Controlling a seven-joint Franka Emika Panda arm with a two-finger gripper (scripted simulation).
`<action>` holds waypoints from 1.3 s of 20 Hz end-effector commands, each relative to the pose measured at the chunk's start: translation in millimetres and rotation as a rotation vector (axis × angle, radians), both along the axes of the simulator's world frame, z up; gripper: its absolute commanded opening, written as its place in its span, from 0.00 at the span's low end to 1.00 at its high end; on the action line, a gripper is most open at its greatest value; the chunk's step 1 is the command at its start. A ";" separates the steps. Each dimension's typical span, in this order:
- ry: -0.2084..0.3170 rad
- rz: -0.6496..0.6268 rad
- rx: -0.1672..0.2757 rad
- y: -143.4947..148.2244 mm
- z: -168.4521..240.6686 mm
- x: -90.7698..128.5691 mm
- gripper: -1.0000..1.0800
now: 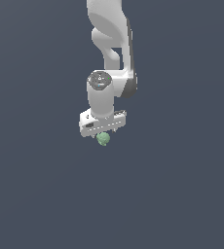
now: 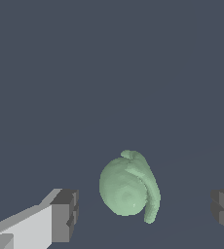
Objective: Pick up the object and move it to a goal position.
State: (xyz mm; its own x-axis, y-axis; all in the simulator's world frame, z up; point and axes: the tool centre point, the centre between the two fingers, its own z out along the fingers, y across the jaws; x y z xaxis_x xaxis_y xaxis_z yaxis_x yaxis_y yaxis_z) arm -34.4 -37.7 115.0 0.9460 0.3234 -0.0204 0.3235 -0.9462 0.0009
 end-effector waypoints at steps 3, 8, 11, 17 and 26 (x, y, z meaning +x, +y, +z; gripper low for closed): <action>-0.005 0.119 0.004 -2.1 -8.7 -8.4 0.96; -0.011 0.230 0.007 -3.6 -16.5 -16.6 0.96; -0.013 0.280 0.009 -4.2 -20.0 -20.4 0.96; -0.017 0.345 0.010 -4.8 -24.3 -25.4 0.96; -0.017 0.358 0.011 -5.1 -28.2 -26.5 0.96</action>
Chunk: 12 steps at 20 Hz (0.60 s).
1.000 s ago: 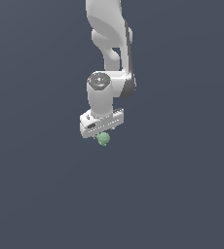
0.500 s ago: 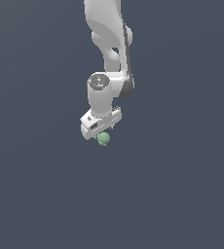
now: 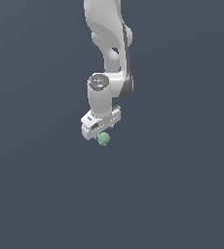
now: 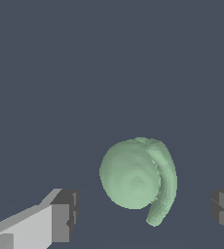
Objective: Pick up the object and move it to a goal position.
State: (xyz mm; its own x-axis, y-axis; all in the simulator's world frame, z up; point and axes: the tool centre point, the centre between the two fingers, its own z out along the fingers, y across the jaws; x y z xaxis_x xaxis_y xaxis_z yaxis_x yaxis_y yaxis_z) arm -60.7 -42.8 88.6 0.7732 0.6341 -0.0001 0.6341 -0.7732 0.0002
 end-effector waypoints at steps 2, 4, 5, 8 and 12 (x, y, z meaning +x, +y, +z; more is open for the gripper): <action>0.000 0.001 0.000 0.2 -7.1 -0.4 0.96; 0.000 0.002 0.000 0.2 -14.9 -0.8 0.96; 0.000 0.002 0.000 0.3 -19.8 -1.0 0.96; 0.000 0.004 0.000 0.4 -35.0 -1.5 0.96; 0.000 0.004 0.000 0.1 -46.7 -1.1 0.96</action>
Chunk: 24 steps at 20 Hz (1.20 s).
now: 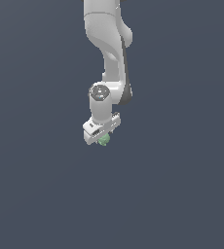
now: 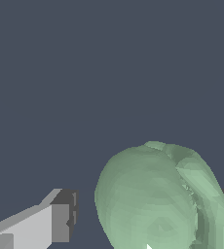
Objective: Pick up the object and move it to a goal position.
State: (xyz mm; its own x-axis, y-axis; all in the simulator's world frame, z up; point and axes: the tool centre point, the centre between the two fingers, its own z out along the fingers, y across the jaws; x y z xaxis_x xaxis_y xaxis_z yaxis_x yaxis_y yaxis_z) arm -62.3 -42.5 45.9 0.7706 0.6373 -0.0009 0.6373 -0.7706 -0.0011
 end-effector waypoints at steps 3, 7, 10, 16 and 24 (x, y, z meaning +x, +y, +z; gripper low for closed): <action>-0.001 0.001 0.000 -0.1 -6.3 0.9 0.96; -0.001 0.001 0.000 -0.1 -6.3 0.9 0.00; -0.001 0.001 0.000 -0.1 -6.3 0.9 0.00; -0.003 0.000 -0.001 -0.1 -4.5 1.8 0.00; -0.003 0.000 -0.001 13.6 19.1 13.1 0.00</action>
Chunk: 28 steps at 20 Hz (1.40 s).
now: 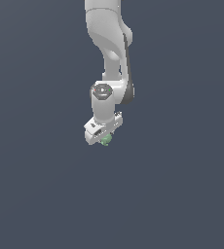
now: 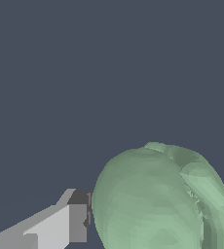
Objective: Pick up the object and move it to a goal position.
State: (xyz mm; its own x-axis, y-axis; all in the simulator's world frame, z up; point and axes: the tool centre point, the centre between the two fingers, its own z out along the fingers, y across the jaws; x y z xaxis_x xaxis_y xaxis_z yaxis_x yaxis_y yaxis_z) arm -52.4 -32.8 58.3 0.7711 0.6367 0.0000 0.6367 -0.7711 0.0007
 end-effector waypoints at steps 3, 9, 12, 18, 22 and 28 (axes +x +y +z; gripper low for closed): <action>-0.001 0.001 0.000 13.8 23.1 11.3 0.00; -0.001 0.001 0.001 39.6 67.4 33.1 0.00; 0.000 0.001 0.001 54.4 92.7 45.9 0.00; 0.000 0.001 0.001 84.7 144.9 72.9 0.00; 0.000 0.001 0.001 101.7 174.5 89.0 0.00; 0.000 0.001 0.001 123.4 211.8 109.9 0.00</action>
State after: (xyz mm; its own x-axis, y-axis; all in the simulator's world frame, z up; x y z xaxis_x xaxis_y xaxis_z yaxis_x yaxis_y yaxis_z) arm 52.6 85.4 261.0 0.7702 0.6378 0.0014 0.6378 -0.7702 0.0001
